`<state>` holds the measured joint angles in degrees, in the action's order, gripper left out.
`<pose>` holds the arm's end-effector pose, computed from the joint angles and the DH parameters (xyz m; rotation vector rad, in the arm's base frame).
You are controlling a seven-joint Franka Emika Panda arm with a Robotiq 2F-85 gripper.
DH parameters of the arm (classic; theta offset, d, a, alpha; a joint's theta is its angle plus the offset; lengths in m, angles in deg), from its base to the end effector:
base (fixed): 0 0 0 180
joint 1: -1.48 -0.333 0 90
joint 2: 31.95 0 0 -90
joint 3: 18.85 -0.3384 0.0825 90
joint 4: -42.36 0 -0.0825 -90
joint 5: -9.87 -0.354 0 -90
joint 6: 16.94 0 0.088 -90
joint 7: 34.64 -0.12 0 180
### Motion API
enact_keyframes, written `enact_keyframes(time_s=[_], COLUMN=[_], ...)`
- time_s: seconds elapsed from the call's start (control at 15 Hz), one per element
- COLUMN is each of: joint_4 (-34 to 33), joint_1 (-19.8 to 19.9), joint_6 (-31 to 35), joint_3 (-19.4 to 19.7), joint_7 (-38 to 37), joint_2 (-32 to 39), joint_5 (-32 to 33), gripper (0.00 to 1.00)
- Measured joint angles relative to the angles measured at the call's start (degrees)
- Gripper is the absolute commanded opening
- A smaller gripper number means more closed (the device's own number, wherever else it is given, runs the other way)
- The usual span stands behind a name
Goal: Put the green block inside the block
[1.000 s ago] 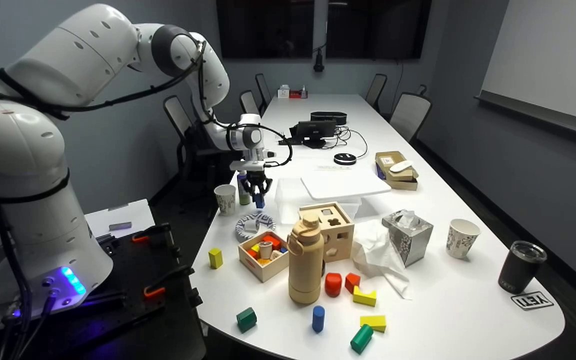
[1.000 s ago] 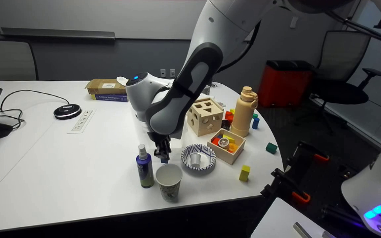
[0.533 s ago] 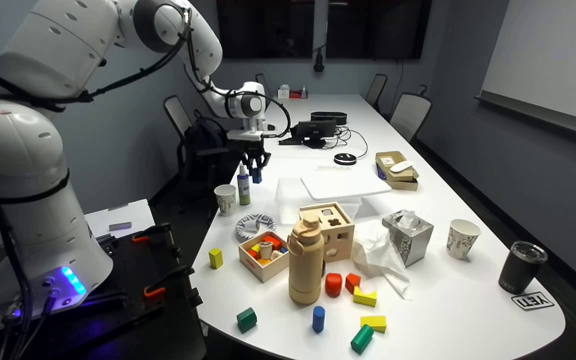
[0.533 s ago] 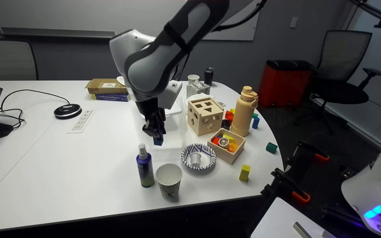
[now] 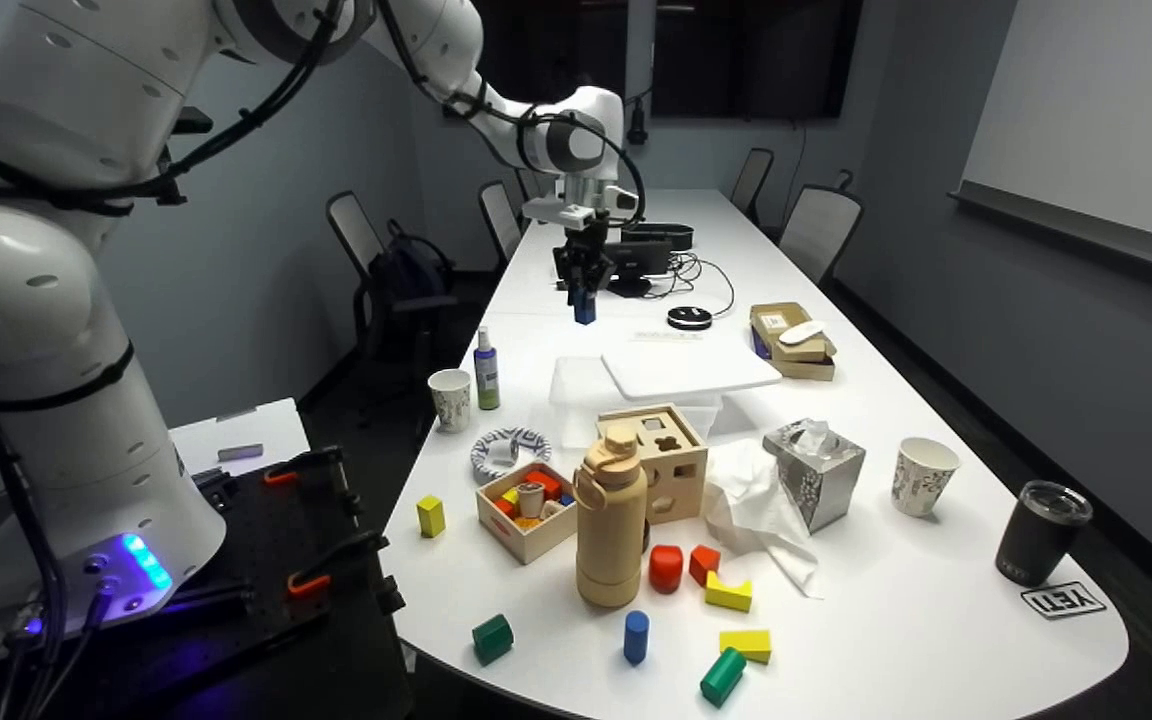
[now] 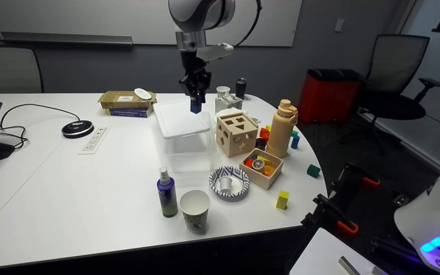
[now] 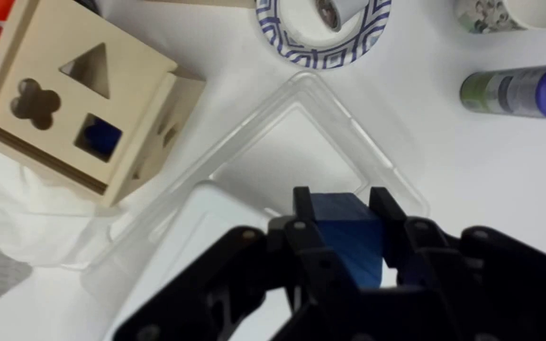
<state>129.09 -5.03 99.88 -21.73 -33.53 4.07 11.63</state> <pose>0.6753 0.1037 0.3080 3.1192 0.2979 -0.1609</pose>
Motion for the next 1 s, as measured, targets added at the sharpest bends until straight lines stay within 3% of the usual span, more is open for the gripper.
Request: enact_keyframes(time_s=[0.33,1.0], joint_4=[-3.76,-7.5], joint_1=[4.71,6.05], joint_6=[-0.01,0.05], joint_3=[2.74,5.13], joint_7=[-6.81,-20.19], joint_2=[4.1,9.79], joint_5=[-3.84,-8.49], gripper=[0.09,0.09])
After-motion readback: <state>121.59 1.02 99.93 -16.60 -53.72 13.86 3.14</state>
